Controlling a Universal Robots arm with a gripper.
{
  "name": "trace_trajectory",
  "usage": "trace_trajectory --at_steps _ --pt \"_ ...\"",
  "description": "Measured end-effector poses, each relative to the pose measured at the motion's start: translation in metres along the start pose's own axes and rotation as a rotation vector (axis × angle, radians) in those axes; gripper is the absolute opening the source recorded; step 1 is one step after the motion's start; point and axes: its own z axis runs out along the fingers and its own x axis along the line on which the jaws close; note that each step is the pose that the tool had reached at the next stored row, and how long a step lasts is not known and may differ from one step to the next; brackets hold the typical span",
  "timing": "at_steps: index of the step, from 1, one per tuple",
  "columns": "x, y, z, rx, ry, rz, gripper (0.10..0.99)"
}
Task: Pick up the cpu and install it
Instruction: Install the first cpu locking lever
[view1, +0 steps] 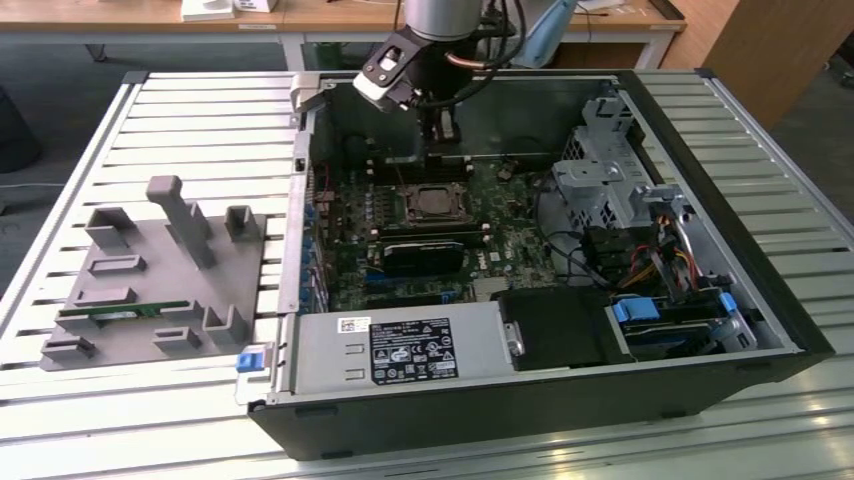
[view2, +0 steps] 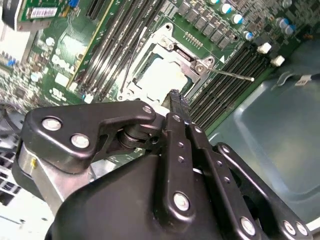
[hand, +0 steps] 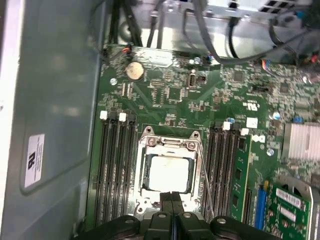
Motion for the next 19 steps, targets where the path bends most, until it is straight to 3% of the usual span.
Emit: trace_trajectory --at_steps 19 --pt "0.0000 0.0000 0.0003 -0.006 0.0003 -0.180 0.106"
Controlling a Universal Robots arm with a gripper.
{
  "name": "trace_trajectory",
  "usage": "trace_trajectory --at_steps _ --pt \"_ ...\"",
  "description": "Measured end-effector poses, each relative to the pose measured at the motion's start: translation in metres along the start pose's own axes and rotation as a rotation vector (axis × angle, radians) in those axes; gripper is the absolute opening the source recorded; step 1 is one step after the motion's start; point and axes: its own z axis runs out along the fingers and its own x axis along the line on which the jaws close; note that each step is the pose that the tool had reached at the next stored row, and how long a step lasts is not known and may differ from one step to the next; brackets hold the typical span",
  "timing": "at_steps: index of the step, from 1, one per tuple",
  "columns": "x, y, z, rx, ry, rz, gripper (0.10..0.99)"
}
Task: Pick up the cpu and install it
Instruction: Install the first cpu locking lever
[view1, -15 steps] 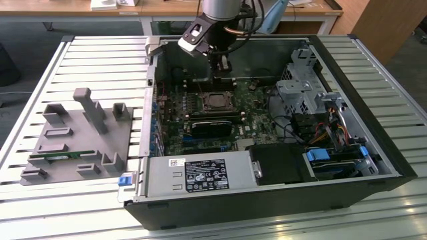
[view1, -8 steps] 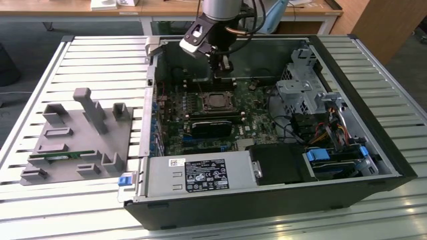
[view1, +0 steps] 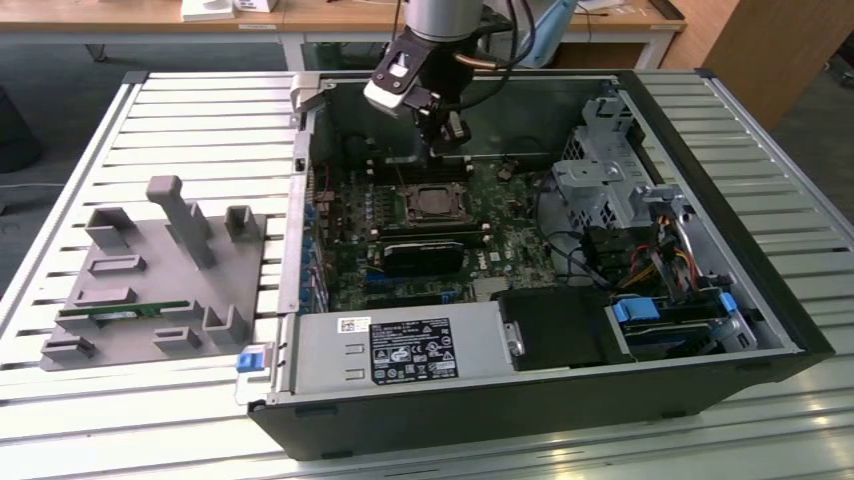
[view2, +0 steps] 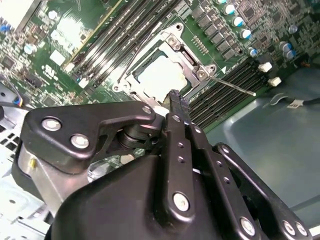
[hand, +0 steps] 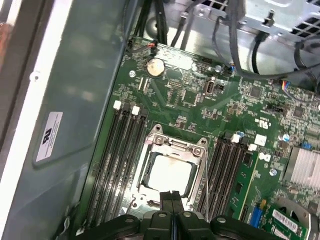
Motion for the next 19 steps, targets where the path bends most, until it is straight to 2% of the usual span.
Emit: trace_trajectory --at_steps 6,19 --pt "0.0000 0.0000 0.0001 -0.002 0.0001 -0.081 0.106" --pt "0.0000 0.0000 0.0002 -0.006 0.0003 -0.202 0.106"
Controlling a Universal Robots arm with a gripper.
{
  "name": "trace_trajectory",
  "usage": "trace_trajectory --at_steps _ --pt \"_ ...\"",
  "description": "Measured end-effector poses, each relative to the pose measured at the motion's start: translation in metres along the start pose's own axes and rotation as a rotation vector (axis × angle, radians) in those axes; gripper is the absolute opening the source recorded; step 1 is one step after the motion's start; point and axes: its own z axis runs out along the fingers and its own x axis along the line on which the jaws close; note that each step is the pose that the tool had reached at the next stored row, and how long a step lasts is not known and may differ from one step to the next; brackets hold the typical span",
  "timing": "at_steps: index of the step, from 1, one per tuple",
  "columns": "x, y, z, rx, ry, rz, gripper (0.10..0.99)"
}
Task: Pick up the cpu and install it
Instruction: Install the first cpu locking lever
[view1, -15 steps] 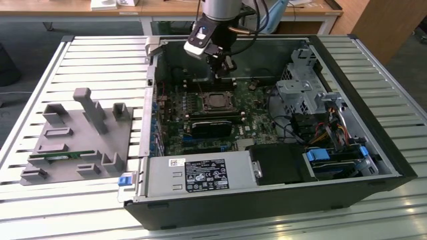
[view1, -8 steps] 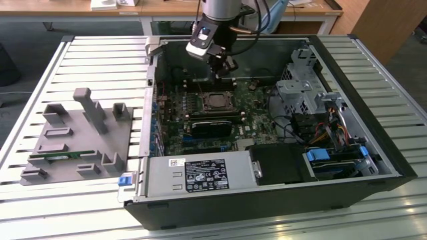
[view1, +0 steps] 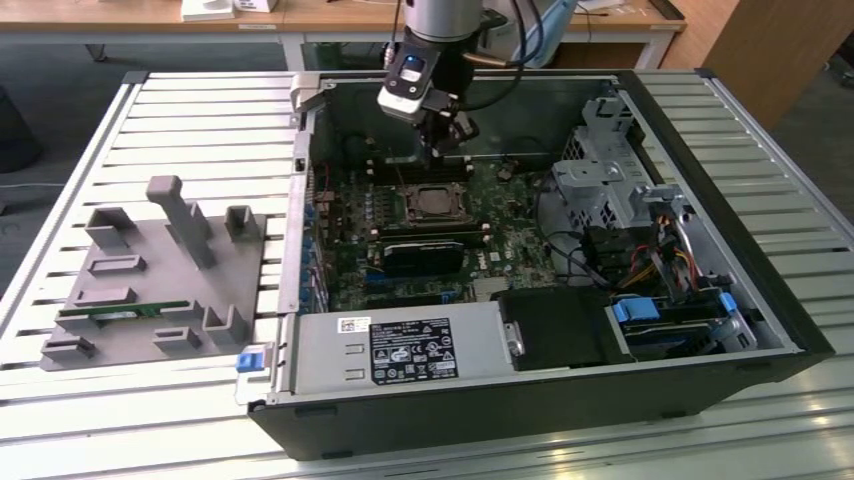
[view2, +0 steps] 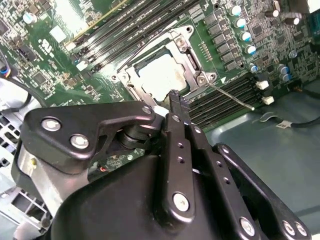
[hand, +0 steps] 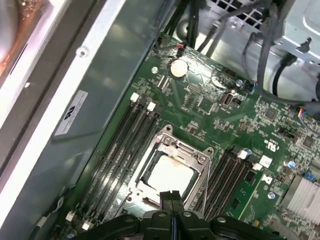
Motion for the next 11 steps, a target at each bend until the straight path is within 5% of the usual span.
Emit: trace_trajectory --at_steps 11 --pt "0.0000 0.0000 0.0000 -0.003 0.0002 -0.086 0.106"
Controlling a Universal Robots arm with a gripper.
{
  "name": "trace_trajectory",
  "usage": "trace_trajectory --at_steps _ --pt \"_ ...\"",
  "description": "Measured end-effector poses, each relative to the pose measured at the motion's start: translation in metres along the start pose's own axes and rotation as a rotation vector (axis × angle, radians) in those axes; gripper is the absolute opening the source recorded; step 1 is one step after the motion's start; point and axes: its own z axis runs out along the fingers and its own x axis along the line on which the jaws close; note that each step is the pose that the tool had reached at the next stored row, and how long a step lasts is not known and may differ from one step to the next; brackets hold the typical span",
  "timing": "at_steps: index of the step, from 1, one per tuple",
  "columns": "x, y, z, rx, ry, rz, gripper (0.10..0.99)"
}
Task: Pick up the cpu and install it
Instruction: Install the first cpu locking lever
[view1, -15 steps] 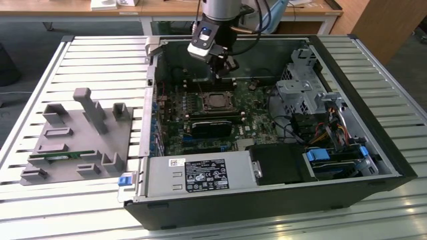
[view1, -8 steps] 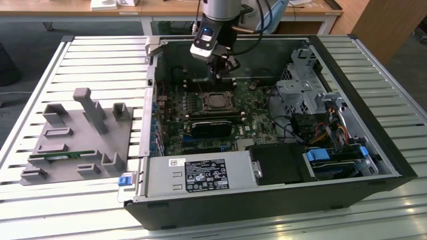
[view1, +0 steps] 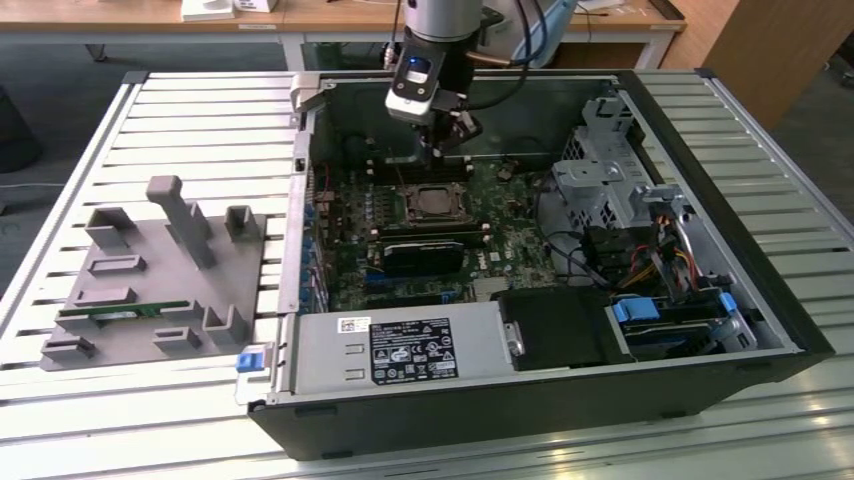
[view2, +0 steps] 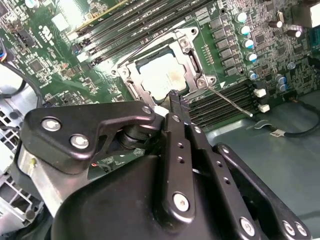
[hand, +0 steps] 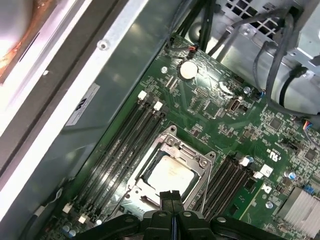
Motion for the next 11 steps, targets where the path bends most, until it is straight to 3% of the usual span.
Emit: trace_trajectory --at_steps 11 --pt "0.0000 0.0000 0.0000 -0.002 0.0001 -0.079 0.106"
